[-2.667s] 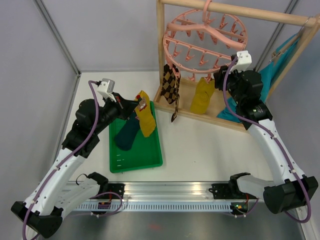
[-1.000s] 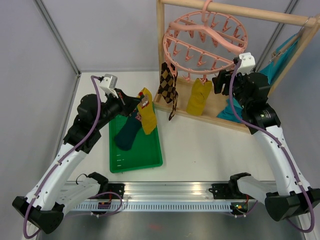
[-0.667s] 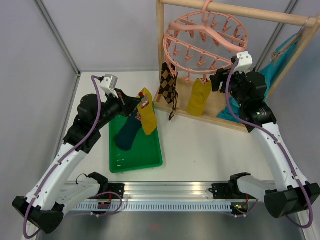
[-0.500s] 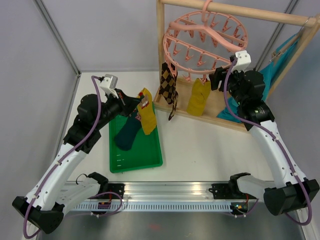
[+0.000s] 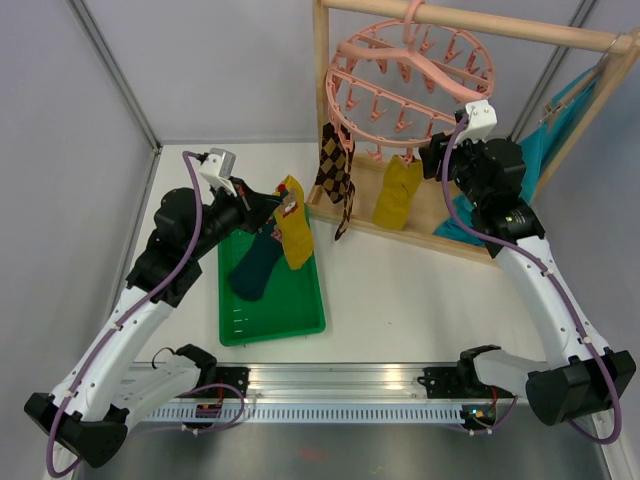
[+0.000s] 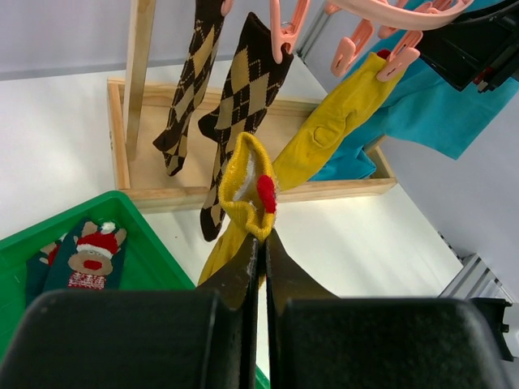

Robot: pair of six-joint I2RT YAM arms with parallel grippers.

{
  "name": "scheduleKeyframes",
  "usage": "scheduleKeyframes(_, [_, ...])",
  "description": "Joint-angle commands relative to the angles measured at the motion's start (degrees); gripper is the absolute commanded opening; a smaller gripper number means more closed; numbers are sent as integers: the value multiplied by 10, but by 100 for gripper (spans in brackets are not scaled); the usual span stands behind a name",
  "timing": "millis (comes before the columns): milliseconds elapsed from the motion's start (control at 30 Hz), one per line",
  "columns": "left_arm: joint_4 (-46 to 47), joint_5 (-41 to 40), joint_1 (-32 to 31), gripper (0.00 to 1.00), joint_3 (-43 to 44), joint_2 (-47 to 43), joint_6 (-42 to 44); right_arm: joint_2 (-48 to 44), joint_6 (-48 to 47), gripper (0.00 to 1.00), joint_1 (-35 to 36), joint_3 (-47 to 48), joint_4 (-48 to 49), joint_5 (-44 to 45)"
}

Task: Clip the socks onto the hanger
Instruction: Open the clamp at the hanger.

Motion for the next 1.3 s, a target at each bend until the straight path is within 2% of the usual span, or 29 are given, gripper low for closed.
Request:
scheduleKeyframes(0, [3,9,-3,2,24,-8,19,3,-2,60,-1,21,36,-11])
scheduleKeyframes(33, [4,9,-3,2,24,-8,19,2,-2,57,-1,21,36,-12])
scheduleKeyframes(100, [4,10,-3,2,24,-8,20,0,18,41,-1,18,40,-17])
scheduleKeyframes(133, [3,12,-3,2,24,-7,18,-2,21,37,-1,18,41,-18])
scheduleKeyframes(400, [7,28,-3,2,25,-3,15,-3,49,27,10,26,29,-26])
scheduleKeyframes(500, [15,58,-3,2,24,4,13,-8,61,24,26,33,16,-8])
scheduleKeyframes(767, [79,145,-23,2,27,31,13,-2,82,1,108,71,-43,73])
scheduleKeyframes(1100, [134,164,-128,2,88,147,25,10,126,0,140,96,-70,70])
scheduleKeyframes(1267, [174,153,-151,2,123,214,38,14,133,0,160,105,-86,63])
